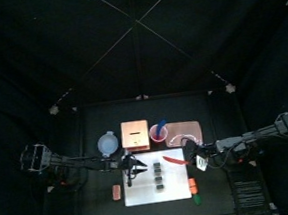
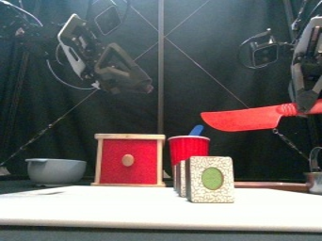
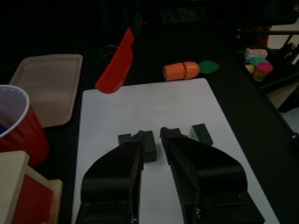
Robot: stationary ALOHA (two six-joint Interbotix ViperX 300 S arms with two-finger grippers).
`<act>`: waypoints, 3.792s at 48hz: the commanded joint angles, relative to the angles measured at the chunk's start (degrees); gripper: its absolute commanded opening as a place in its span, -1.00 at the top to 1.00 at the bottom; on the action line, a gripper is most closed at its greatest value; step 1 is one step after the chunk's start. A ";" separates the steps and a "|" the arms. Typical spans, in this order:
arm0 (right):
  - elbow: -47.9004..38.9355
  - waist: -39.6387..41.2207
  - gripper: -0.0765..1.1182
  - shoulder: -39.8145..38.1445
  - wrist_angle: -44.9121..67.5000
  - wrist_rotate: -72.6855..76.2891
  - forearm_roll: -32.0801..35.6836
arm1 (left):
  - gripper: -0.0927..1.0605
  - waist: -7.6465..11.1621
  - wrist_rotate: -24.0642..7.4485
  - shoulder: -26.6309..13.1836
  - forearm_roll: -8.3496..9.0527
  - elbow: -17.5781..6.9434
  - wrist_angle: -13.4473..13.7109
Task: Place sushi on board then cut the sushi with the knife then place the pieces on the plate
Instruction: Place the 4 sushi pieces on the plate
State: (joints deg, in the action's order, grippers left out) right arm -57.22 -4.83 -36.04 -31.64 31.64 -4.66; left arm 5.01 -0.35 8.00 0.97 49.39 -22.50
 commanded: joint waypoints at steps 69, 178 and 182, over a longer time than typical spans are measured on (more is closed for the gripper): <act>20.21 2.55 -0.37 29.36 12.30 -1.14 24.08 | -0.28 -0.18 0.26 0.44 -1.58 3.34 -0.62; 13.80 8.35 -0.18 21.45 3.78 -0.44 20.39 | -0.26 -0.35 0.09 0.09 -2.90 4.92 -0.44; 12.66 10.99 -0.18 20.21 3.78 -0.44 20.65 | -0.26 -0.35 0.09 0.09 -2.90 4.83 -0.44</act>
State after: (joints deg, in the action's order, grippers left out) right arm -44.65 4.31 -13.36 -27.95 31.29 15.73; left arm 4.92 -0.26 7.82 -1.85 54.84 -22.59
